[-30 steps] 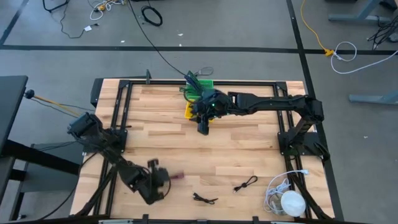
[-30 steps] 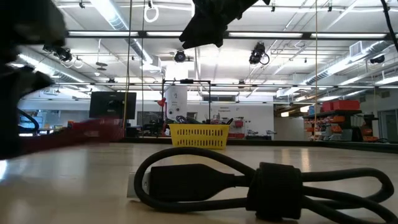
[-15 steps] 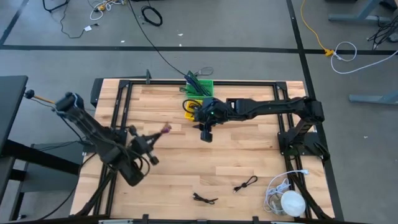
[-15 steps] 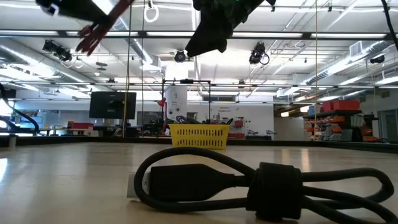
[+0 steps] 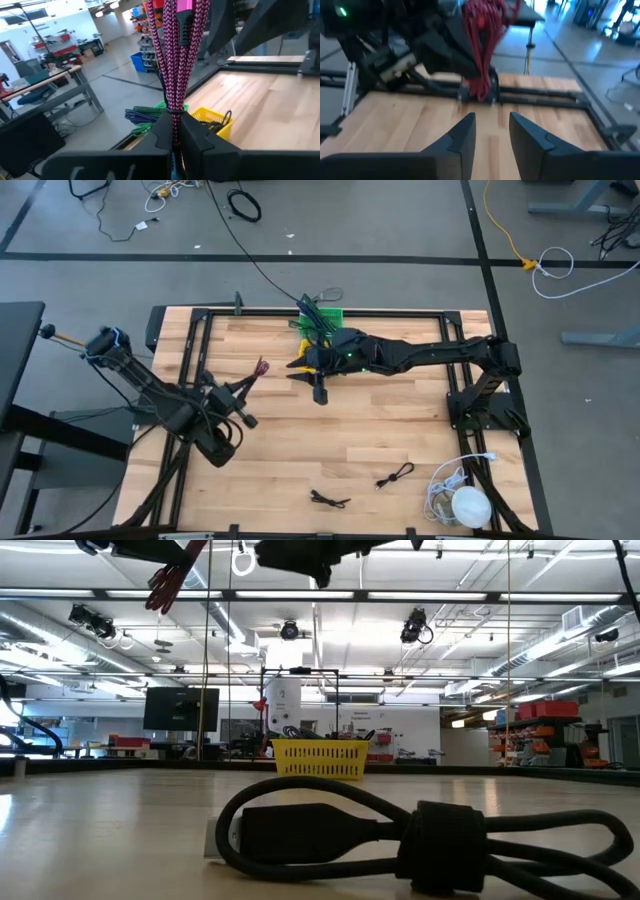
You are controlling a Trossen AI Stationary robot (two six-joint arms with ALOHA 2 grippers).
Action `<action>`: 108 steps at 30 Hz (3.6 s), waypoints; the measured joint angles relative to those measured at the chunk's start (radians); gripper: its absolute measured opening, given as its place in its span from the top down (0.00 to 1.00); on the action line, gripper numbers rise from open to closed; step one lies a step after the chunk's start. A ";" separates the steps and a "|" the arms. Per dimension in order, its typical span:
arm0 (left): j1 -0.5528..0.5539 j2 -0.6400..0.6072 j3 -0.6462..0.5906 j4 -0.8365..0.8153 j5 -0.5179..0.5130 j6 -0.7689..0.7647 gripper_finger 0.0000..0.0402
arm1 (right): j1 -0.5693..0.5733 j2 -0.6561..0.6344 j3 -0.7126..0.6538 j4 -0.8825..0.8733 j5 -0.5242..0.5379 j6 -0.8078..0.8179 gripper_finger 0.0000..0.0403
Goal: Pick & Place USB Port
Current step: Put the pink charger cable into the green basket
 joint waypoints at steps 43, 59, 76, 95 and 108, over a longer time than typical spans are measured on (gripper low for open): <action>0.297 0.008 0.002 0.841 0.415 1.002 0.86 | 0.033 -0.002 -0.001 0.033 0.167 -0.080 0.98; 0.238 0.004 0.002 0.518 0.455 0.799 0.86 | -0.114 -0.012 -0.001 -0.166 0.213 -0.050 0.98; 0.258 0.198 0.001 0.431 0.741 0.684 0.86 | -0.407 0.024 0.000 -0.295 0.151 -0.027 0.98; 0.350 0.253 0.001 0.566 0.883 0.755 0.86 | -0.500 0.123 0.001 -0.339 0.131 -0.051 0.99; 0.352 0.253 0.001 0.567 0.884 0.759 0.86 | -0.491 0.155 0.001 -0.337 0.117 -0.061 0.99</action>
